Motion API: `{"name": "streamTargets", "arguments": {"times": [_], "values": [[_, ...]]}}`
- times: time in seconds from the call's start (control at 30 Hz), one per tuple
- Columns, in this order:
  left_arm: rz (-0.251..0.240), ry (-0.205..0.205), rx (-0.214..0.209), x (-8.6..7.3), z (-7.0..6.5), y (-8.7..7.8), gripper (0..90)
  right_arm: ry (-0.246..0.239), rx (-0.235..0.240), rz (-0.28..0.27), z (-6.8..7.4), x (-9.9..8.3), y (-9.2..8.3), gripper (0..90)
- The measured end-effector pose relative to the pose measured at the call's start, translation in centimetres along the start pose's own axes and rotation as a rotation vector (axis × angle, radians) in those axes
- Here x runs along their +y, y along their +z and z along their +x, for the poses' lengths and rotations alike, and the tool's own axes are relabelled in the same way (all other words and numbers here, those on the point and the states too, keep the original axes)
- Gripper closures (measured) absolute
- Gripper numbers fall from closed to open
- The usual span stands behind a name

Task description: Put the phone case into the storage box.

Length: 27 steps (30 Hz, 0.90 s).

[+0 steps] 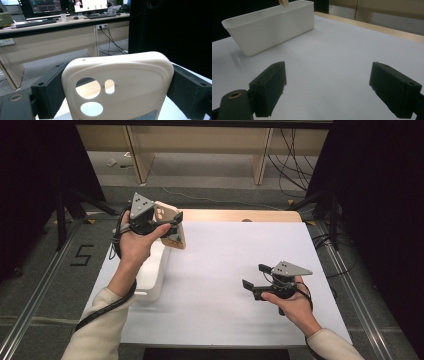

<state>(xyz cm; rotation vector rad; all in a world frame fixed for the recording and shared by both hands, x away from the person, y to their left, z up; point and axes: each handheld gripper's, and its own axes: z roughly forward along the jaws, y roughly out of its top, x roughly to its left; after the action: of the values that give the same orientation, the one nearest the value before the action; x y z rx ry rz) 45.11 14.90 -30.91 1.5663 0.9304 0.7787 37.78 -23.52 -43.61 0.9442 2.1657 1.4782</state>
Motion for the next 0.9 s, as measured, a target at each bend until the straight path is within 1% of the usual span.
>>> {"name": "streamTargets", "arguments": {"times": [0.27, 0.53, 0.9], "values": [[0.004, 0.01, 0.025, 0.1, 0.5, -0.2, 10.3, -0.001, 0.001, 0.0, 0.0, 0.0, 0.0, 15.0], [0.001, 0.007, 0.039, 0.2, 1.0, -0.4, 10.3, -0.002, 0.003, 0.002, 0.0, 0.0, 0.0, 15.0], [0.009, 0.009, 0.055, 0.2, 1.6, -0.6, 10.3, -0.003, 0.003, 0.001, 0.0, 0.0, 0.0, 15.0]]}}
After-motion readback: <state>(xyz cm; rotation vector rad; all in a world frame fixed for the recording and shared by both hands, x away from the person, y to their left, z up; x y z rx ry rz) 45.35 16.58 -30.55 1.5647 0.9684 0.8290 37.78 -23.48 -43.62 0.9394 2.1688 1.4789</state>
